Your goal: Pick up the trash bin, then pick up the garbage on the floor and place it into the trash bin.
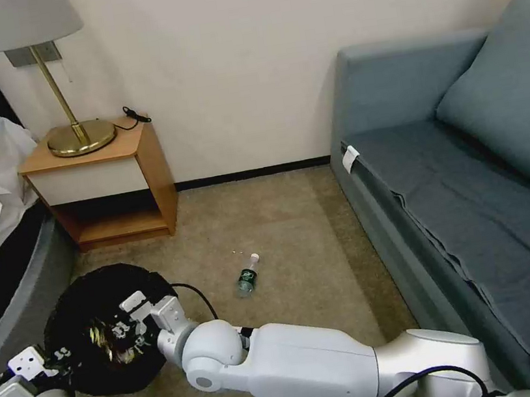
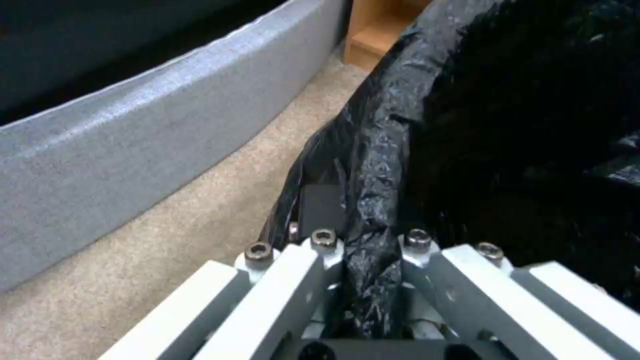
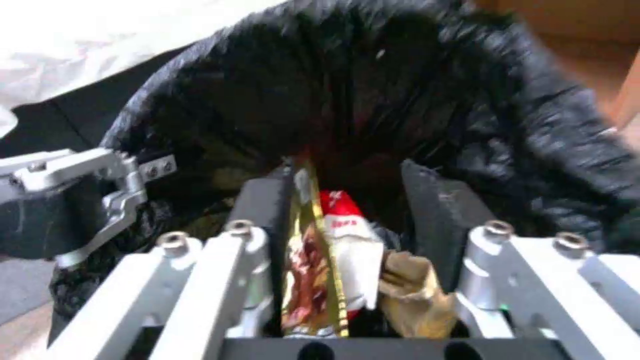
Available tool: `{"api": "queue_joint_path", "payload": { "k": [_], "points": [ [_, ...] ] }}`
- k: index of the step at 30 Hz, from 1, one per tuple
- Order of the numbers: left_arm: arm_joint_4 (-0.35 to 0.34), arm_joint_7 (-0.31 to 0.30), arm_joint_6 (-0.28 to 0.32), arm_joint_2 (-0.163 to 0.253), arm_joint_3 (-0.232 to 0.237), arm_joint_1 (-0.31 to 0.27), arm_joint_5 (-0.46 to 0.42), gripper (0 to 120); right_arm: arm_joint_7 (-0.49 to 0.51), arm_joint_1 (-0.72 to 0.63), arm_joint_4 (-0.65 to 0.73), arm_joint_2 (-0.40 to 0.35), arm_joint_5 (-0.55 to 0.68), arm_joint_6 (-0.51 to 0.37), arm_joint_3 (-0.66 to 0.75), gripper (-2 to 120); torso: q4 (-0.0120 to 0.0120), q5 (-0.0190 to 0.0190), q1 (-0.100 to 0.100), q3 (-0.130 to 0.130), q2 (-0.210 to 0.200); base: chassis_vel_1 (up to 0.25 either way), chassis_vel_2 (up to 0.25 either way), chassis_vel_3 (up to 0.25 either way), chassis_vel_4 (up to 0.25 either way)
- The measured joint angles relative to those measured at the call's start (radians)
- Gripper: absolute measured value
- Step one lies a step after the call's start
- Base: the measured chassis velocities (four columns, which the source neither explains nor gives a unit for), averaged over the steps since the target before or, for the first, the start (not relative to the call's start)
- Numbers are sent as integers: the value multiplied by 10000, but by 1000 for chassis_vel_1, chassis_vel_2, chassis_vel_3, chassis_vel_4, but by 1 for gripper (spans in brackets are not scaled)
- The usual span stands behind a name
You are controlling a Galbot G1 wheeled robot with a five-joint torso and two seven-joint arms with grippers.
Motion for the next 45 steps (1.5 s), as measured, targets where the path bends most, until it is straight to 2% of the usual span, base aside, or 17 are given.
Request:
{"api": "queue_joint_path", "payload": {
  "k": [1,4,5,7,9,11,13,16,18,20,22,23,24,25,28,33,45],
  "points": [
    [0,0,0,0,0,0,0,2,0,0,0,0,0,0,0,45,0,0,0,0,0,0,0,0,0],
    [-23,8,1,46,-76,1,-30,2,-296,89,605,-729,-936,79,732,60,1,1,0,0,0,0,0,0,0],
    [-23,8,1,46,-76,1,-30,2,-296,89,605,-729,-936,79,732,60,1,1,0,0,0,0,0,0,0],
    [-78,34,-5,70,-147,1,-23,2,-731,-10,1205,-1419,-1601,121,1532,68,-2,2,0,0,0,0,0,0,0],
    [-88,40,-9,75,-158,1,-23,2,-813,-45,1289,-1513,-1709,135,1658,68,-3,3,0,0,0,0,0,0,0],
    [-136,86,-47,121,-227,22,-24,2,-1396,-550,2069,-2493,-2887,619,3010,83,-2,4,0,0,0,0,0,0,0],
    [-149,92,-55,128,-244,26,-23,2,-1447,-691,2230,-2711,-3105,751,3279,86,-2,4,0,0,0,0,0,0,0],
    [-185,121,-105,160,-309,20,-31,2,-1385,-1819,3372,-4070,-3790,1014,5335,99,-6,5,0,0,0,0,0,0,0],
    [-185,139,-130,170,-344,20,-37,2,-1324,-2105,3571,-4272,-3910,1025,5651,99,-6,5,0,0,0,0,0,0,0],
    [-167,151,-182,216,-456,20,-65,2,-1061,-3321,4359,-4768,-4307,1131,6816,100,-3,4,0,-1,1,0,0,0,0],
    [-167,152,-183,217,-459,21,-68,2,-1052,-3386,4392,-4778,-4317,1134,6858,100,-3,4,0,-1,0,0,0,0,0],
    [-169,152,-198,232,-500,36,-122,2,-941,-4483,4962,-4849,-4549,1168,7660,100,-3,8,0,0,0,0,0,0,0],
    [-171,151,-199,232,-503,38,-127,2,-938,-4582,5021,-4843,-4585,1180,7742,100,-3,7,0,-1,0,0,0,0,0],
    [-182,152,-207,233,-520,50,-159,2,-918,-5381,5492,-4758,-4921,1282,8314,100,-3,0,0,-1,0,0,0,0,0],
    [-184,153,-216,232,-532,63,-171,2,-894,-6077,5849,-4623,-5204,1341,8620,100,-3,3,0,-1,0,0,0,0,0],
    [-261,141,-226,210,-567,73,-168,2,-651,-8167,6375,-3614,-6498,1686,9030,100,-2,1,0,-1,0,0,0,0,0],
    [-772,125,-185,200,-645,329,-166,2,-1260,-9451,6111,-3520,-6679,2528,9129,100,-1,1,0,-1,0,0,0,0,0]
  ]
}}
